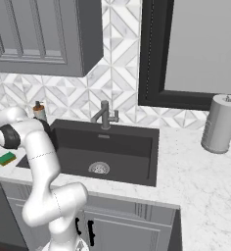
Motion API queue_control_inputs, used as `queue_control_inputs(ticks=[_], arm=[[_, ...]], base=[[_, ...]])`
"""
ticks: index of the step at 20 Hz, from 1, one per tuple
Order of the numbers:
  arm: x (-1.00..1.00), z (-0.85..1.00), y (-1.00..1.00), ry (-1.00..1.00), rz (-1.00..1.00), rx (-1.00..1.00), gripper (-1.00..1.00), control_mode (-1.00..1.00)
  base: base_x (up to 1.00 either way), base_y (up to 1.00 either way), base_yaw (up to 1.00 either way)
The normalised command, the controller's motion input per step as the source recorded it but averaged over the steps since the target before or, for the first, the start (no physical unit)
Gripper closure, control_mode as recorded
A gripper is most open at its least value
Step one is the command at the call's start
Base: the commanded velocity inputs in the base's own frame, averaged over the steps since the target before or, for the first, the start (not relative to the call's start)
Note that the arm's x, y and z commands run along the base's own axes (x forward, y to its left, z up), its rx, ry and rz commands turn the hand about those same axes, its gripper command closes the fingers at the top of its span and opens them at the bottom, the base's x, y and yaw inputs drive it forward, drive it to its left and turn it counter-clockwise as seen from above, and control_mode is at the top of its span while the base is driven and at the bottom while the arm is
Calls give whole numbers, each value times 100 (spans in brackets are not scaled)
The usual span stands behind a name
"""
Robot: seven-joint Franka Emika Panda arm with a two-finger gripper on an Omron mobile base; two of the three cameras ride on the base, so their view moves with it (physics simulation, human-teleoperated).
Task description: Pick the pan and sponge and place them into the sink. Then turn on the water.
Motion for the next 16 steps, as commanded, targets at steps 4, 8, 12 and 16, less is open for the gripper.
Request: queue_control_inputs(ticks=[4,8,12,16], arm=[[2,-62,-14,0,0,0,100,-100],[0,-23,-19,-3,0,7,100,-100],[0,2,-6,-5,0,14,100,-100],[-2,39,0,-14,0,15,100,-100]], base=[[0,0,0],[0,0,0],[0,0,0],[0,0,0]])
